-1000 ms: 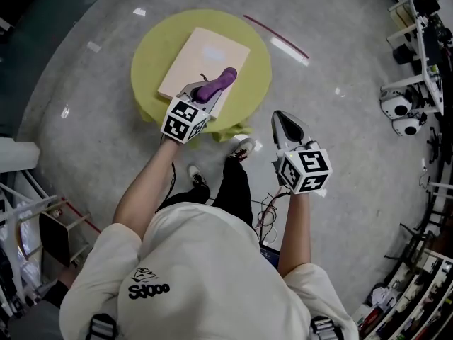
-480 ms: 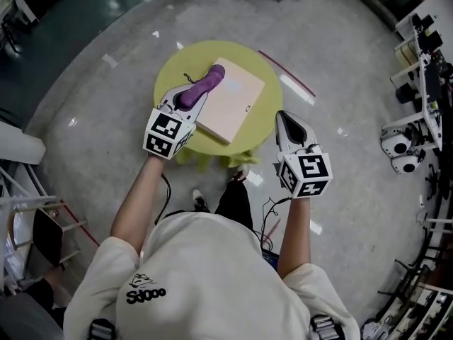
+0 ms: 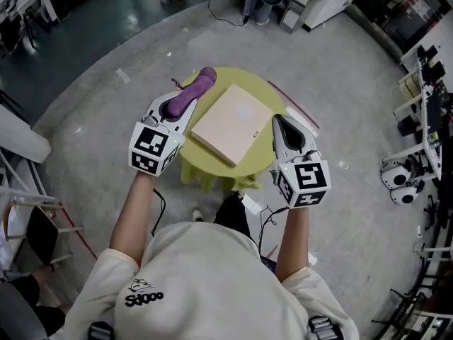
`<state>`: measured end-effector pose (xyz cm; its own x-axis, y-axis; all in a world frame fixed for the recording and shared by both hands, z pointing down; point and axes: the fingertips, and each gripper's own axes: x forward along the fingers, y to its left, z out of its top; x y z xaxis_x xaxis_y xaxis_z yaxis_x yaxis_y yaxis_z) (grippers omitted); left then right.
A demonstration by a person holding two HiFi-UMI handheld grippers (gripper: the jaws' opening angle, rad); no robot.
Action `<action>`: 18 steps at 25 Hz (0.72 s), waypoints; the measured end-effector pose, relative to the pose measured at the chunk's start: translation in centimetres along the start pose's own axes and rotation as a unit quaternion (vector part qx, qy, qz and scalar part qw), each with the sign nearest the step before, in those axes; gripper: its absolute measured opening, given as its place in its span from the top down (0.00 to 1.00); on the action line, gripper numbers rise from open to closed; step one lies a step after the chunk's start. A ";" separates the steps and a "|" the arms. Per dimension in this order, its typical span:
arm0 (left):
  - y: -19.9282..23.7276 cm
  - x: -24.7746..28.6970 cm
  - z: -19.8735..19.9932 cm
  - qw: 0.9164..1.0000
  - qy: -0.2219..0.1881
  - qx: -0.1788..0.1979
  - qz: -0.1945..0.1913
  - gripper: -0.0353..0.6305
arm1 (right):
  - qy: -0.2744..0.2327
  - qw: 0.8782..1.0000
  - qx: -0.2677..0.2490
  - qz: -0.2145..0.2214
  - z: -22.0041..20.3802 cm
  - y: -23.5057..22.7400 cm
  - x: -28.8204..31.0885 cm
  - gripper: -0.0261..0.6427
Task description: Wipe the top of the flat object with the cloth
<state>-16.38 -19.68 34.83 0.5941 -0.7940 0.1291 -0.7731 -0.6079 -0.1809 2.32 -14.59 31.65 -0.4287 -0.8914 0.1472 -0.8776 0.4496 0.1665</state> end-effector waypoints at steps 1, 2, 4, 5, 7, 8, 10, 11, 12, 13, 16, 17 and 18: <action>0.1 -0.4 0.5 1.000 -0.003 0.001 0.001 0.84 | -0.004 1.000 -0.004 0.003 0.5 0.2 0.1 0.95; 0.2 -0.7 1.1 1.000 -0.007 0.001 0.003 0.84 | -0.007 1.000 -0.008 0.007 1.1 0.4 0.2 0.95; 0.3 -1.3 2.2 1.000 -0.017 0.003 0.004 0.84 | -0.015 1.000 -0.016 0.015 2.2 0.9 0.3 0.95; 0.4 -1.5 2.7 1.000 -0.021 0.004 0.004 0.84 | -0.019 0.999 -0.021 0.018 2.8 1.2 0.3 0.95; 0.3 -2.0 3.7 0.999 -0.031 0.008 0.001 0.84 | -0.024 0.999 -0.027 0.023 3.7 1.7 0.3 0.95; 0.2 -2.1 4.2 0.999 -0.036 0.011 -0.001 0.84 | -0.027 0.999 -0.030 0.026 4.0 1.9 0.3 0.95; 0.0 -2.3 4.9 0.999 -0.041 0.016 -0.005 0.84 | -0.030 0.999 -0.033 0.032 4.6 2.2 0.2 0.95; -0.1 -2.4 5.1 0.999 -0.043 0.018 -0.007 0.84 | -0.031 0.998 -0.034 0.034 4.7 2.3 0.2 0.95; -0.2 -2.4 5.3 0.999 -0.044 0.019 -0.009 0.84 | -0.031 0.998 -0.034 0.034 4.8 2.3 0.2 0.95; -0.4 -2.4 5.4 0.999 -0.044 0.020 -0.010 0.84 | -0.031 0.998 -0.034 0.034 4.8 2.3 0.2 0.95; -0.7 -2.5 5.3 0.999 -0.042 0.022 -0.013 0.84 | -0.022 0.999 -0.036 0.030 4.2 2.2 0.2 0.95; -0.7 -2.5 5.2 0.999 -0.041 0.022 -0.014 0.84 | -0.019 0.999 -0.036 0.029 4.1 2.2 0.2 0.95; -0.7 -2.5 5.1 0.999 -0.040 0.022 -0.014 0.84 | -0.016 0.999 -0.036 0.030 4.0 2.3 0.2 0.95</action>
<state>-16.21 -17.24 29.61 0.6329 -0.7721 0.0565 -0.7463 -0.6279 -0.2209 -0.63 -14.00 28.17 -0.4875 -0.8638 0.1273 -0.8330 0.5038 0.2285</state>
